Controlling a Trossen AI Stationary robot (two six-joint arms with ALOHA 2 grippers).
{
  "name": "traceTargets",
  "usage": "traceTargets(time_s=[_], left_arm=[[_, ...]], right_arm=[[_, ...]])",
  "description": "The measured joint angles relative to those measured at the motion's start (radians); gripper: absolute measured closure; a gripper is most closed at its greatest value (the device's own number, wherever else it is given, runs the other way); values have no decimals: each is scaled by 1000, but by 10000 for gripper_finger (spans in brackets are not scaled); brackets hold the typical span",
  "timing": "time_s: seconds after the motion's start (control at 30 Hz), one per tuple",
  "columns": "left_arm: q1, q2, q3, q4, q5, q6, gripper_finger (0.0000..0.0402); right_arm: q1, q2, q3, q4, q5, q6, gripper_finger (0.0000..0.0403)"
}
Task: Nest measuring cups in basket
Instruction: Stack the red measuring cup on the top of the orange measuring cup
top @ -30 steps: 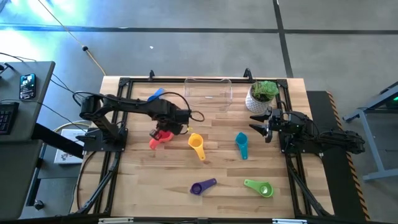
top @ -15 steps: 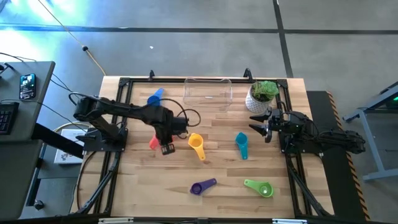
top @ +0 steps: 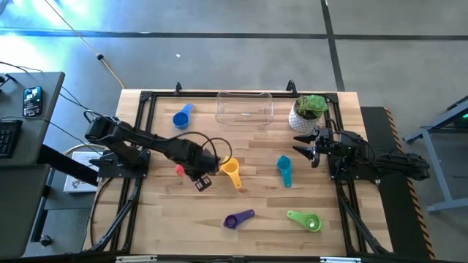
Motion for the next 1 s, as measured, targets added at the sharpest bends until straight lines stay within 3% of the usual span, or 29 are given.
traceTargets(time_s=[0.4,1.0], left_arm=[[-11,0,-152,71,-14,-121,367],[-10,0,-198,61,-33,-140,367]], right_arm=[[0,0,0,0,0,0,181],[0,0,0,0,0,0,181]])
